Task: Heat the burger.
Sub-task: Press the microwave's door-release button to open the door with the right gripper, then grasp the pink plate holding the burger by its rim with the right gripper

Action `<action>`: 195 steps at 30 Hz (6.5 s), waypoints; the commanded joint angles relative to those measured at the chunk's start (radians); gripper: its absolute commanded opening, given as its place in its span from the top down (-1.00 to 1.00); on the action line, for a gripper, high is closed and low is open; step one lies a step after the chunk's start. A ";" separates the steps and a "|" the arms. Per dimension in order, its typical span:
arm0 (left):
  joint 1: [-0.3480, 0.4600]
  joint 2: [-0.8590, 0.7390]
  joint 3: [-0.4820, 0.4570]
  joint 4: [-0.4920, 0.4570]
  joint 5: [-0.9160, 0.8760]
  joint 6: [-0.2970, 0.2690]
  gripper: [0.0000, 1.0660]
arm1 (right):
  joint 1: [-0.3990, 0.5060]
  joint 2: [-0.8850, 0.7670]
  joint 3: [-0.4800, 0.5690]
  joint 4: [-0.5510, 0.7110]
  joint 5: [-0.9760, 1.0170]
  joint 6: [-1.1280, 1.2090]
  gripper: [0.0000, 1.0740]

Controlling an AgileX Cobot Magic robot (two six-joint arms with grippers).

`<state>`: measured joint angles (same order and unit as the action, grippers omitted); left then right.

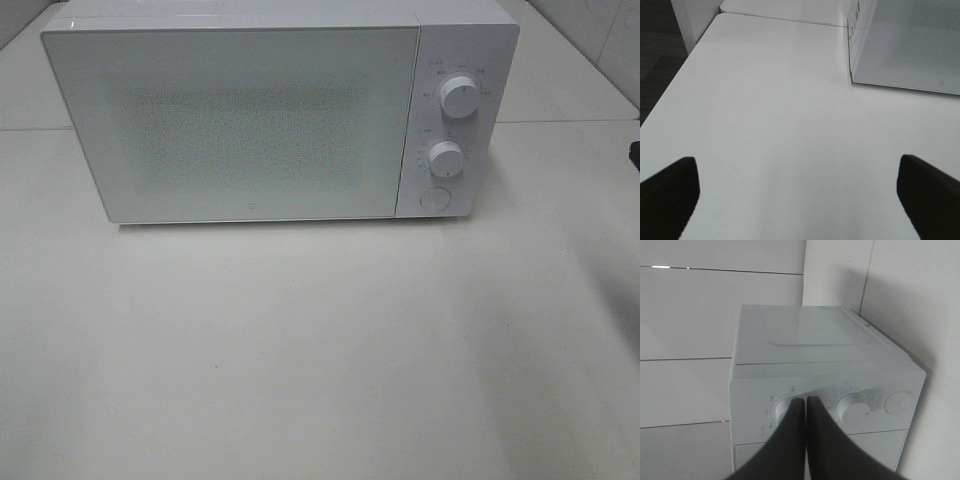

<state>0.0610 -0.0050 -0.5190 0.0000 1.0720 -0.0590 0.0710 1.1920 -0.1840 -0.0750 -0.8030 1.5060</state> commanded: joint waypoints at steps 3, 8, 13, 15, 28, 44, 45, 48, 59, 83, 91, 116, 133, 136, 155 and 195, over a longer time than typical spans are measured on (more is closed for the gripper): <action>0.002 -0.012 0.002 0.000 -0.002 0.001 -0.88 | 0.144 0.099 -0.005 0.121 -0.061 -0.007 1.00; 0.002 -0.012 0.002 0.000 -0.002 0.001 -0.88 | 0.276 0.206 -0.007 0.295 -0.133 -0.058 1.00; 0.002 -0.012 0.002 0.000 -0.002 0.001 -0.88 | 0.387 0.302 -0.058 0.377 -0.137 -0.082 1.00; 0.002 -0.012 0.002 0.000 -0.002 0.001 -0.88 | 0.425 0.364 -0.105 0.399 -0.137 -0.084 1.00; 0.002 -0.012 0.002 0.000 -0.002 0.001 -0.88 | 0.458 0.564 -0.268 0.432 -0.132 -0.107 1.00; 0.002 -0.012 0.002 0.000 -0.002 0.001 -0.88 | 0.454 0.776 -0.468 0.565 -0.127 -0.167 1.00; 0.002 -0.012 0.002 0.000 -0.002 0.001 -0.88 | 0.454 0.799 -0.488 0.568 -0.126 -0.167 1.00; 0.002 -0.012 0.002 0.000 -0.002 0.001 -0.88 | 0.454 0.829 -0.515 0.569 -0.124 -0.167 1.00; 0.002 -0.012 0.002 0.000 -0.002 0.001 -0.88 | 0.408 0.888 -0.578 0.566 -0.126 -0.185 1.00; 0.002 -0.012 0.002 0.000 -0.002 0.001 -0.88 | 0.384 0.949 -0.624 0.621 -0.230 -0.229 1.00; 0.002 -0.012 0.002 0.000 -0.002 0.001 -0.88 | 0.384 0.949 -0.651 0.621 -0.299 -0.230 1.00; 0.002 -0.012 0.002 0.000 -0.002 0.001 -0.88 | 0.326 0.958 -0.760 0.671 -0.484 -0.248 1.00; 0.002 -0.012 0.002 0.000 -0.002 0.001 -0.88 | 0.345 0.949 -0.744 0.674 -0.428 -0.233 1.00; 0.002 -0.012 0.002 0.000 -0.002 0.001 -0.88 | 0.362 0.946 -0.719 0.669 -0.389 -0.224 1.00; 0.002 -0.012 0.002 0.000 -0.002 0.001 -0.88 | 0.399 0.792 -0.479 0.572 -0.128 -0.195 1.00; 0.002 -0.012 0.002 0.000 -0.002 0.001 -0.88 | 0.397 0.003 -0.544 -0.087 1.364 -1.072 0.96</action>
<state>0.0610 -0.0050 -0.5190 0.0000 1.0720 -0.0590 0.4720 1.2050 -0.7180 -0.1170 0.5080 0.4430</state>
